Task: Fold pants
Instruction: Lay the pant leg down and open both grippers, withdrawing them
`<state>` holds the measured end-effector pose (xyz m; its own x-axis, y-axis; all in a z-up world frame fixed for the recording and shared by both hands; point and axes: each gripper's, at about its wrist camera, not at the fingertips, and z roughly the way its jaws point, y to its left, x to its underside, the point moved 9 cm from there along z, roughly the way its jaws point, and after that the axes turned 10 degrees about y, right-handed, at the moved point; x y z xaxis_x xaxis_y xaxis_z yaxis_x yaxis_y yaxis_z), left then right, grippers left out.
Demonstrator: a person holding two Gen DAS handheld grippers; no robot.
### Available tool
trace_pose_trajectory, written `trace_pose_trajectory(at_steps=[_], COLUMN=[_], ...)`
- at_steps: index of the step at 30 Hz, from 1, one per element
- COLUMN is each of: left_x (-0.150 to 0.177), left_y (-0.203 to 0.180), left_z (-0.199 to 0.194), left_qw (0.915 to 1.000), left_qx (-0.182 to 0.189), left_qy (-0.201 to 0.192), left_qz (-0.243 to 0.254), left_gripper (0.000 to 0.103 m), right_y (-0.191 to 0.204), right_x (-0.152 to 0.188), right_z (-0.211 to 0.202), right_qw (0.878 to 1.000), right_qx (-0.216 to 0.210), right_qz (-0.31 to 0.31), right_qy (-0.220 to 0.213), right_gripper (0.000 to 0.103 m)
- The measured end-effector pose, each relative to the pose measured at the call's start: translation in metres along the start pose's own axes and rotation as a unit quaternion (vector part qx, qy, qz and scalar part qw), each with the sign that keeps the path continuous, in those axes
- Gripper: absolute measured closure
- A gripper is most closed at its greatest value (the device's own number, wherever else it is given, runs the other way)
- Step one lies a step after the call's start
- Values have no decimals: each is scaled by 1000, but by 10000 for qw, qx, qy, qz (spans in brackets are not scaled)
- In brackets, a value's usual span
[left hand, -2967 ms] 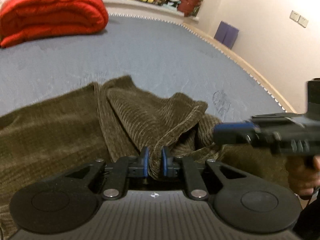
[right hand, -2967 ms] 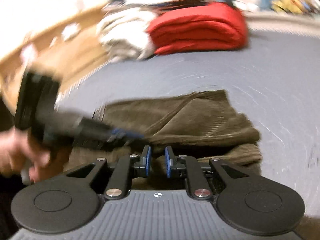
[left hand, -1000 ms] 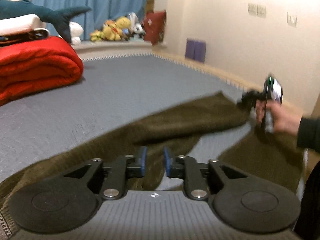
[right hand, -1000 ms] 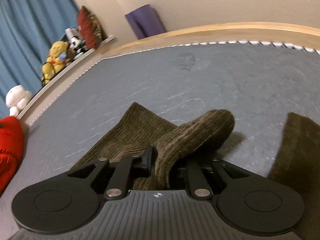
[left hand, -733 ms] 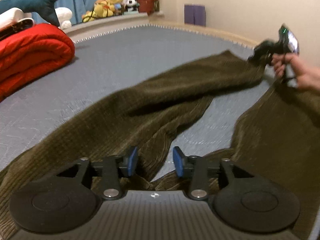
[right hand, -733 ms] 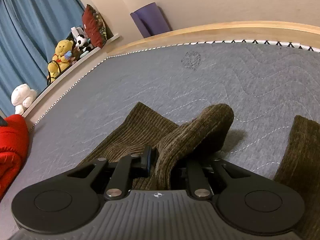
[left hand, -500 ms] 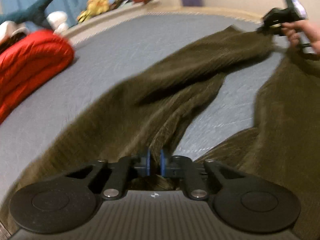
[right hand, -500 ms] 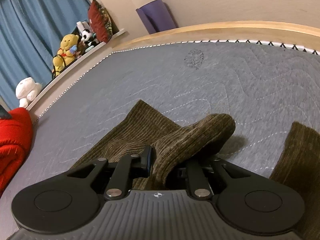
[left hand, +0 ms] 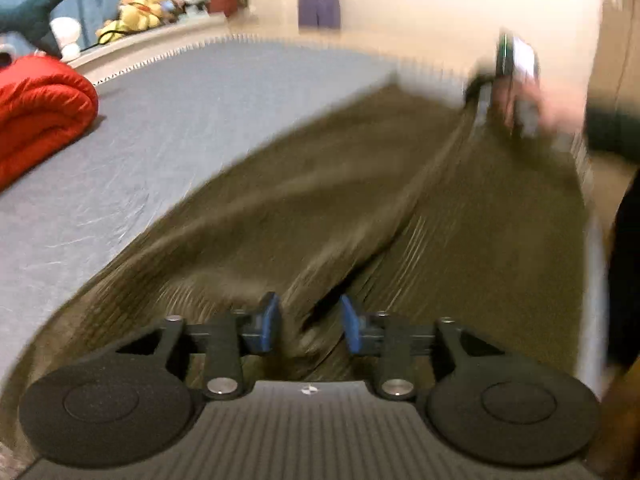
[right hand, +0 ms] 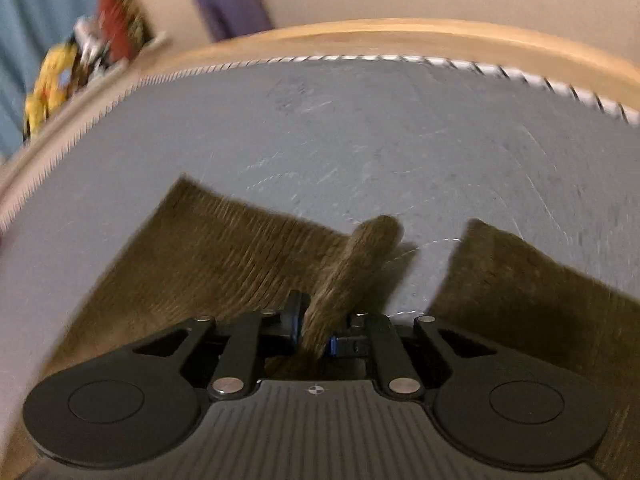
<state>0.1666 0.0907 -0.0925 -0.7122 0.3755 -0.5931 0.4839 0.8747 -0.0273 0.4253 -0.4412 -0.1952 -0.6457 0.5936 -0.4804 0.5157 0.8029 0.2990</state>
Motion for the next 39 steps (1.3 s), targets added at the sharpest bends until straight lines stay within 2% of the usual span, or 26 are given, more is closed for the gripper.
trace_pose_trajectory(at_steps=[2, 4, 5, 6, 7, 8, 11, 14, 21, 24, 25, 28, 31, 35, 39], left_x=[-8, -7, -3, 6, 23, 33, 27, 18, 9, 1, -1, -5, -2, 5, 2], left_y=[5, 11, 14, 18, 22, 25, 27, 35, 37, 27, 25, 13, 0, -11, -15], left_z=[-16, -17, -10, 4, 24, 33, 13, -20, -62, -86, -93, -115, -130, -134, -143], left_qw=[9984, 9970, 9969, 9964, 9945, 9936, 9938, 9923, 9843, 9775, 9750, 9721, 9714, 9692, 9661], left_qx=[311, 411, 379, 316, 125, -54, -36, -100, -678, -704, -674, -694, -754, -864, -987], left_qy=[-334, -366, -230, 104, 631, 829, 618, 119, -362, -648, -741, -981, -1106, -1012, -728], left_qz=[-324, -541, -648, -775, -826, -766, -925, -1225, -1592, -1882, -1985, -2016, -1961, -2073, -2274], left_gripper=[63, 66, 75, 80, 91, 90, 90, 89, 80, 80, 79, 78, 77, 77, 77], right_y=[-6, -9, -10, -12, -11, -11, -3, 4, 41, 64, 73, 100, 125, 146, 166], right_x=[-10, -16, -17, -16, -16, -16, -20, -27, -13, 5, 13, 41, 73, 123, 172], right_z=[-15, -28, -32, -35, -44, -44, -60, -87, -160, -200, -214, -252, -282, -311, -324], right_qw=[9985, 9967, 9968, 9970, 9964, 9964, 9941, 9898, 9743, 9636, 9595, 9473, 9343, 9204, 9056], right_qx=[405, 474, 387, 309, 275, 275, 266, 110, -708, -1125, -1252, -1599, -2013, -2131, -2120], right_qz=[-50, -87, -56, -47, -88, -88, -101, -236, -861, -1210, -1326, -1719, -2161, -2822, -3475], right_qy=[-367, -651, -690, -709, -795, -795, -1050, -1404, -1958, -2104, -2145, -2179, -1997, -1670, -1188], right_gripper=[85, 83, 83, 83, 82, 82, 81, 79, 75, 68, 63, 56, 53, 48, 43])
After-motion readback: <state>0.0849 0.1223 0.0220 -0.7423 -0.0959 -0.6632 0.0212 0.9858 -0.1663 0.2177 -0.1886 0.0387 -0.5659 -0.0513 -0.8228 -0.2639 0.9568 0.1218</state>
